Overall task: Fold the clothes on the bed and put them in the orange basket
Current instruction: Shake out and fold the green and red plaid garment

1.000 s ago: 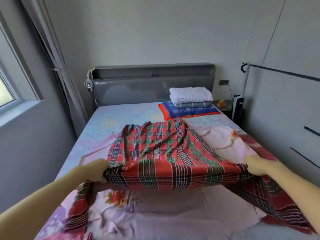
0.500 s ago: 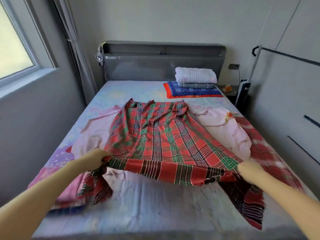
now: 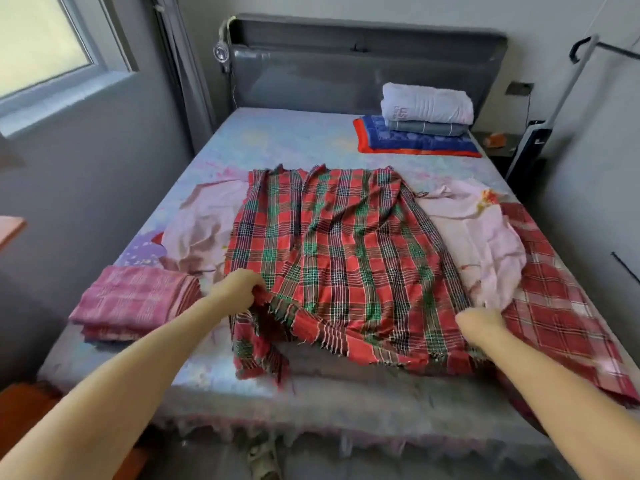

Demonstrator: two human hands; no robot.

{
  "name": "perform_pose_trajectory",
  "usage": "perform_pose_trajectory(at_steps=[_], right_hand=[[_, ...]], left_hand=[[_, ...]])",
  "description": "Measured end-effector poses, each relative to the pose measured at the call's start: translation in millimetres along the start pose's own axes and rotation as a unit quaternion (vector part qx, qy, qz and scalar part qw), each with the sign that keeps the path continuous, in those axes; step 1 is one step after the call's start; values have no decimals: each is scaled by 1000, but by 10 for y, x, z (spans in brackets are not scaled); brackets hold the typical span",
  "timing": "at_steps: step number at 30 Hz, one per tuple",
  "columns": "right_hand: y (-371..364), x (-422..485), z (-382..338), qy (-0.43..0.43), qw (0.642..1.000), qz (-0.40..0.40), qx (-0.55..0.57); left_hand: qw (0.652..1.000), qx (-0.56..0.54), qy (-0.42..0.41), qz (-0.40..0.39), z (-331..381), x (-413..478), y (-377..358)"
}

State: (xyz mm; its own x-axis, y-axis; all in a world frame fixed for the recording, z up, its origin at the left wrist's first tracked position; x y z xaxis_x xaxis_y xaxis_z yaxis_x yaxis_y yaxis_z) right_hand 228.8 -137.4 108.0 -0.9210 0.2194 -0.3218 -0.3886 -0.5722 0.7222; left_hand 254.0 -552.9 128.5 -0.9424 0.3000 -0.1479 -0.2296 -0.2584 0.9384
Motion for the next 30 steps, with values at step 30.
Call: perform_pose_trajectory(at_steps=[30], right_hand=[[2278, 3270, -3727, 55, 922, -91, 371]], left_hand=[[955, -260, 137, 38, -2934, 3178, -441]])
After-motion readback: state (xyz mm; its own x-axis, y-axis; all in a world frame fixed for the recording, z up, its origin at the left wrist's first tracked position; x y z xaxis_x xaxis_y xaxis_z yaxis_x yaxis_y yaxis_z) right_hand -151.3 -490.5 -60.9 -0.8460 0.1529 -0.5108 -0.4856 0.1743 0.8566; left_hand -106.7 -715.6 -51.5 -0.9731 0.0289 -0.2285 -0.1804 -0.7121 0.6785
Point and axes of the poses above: each hand's wrist, its own x-axis towards the middle knuckle, its own y-axis out of the back of the hand, z = x × y, the point moved 4 cm from there along x, towards the middle knuckle, and after that the axes turned 15 degrees about -y, right-handed, at the moved point
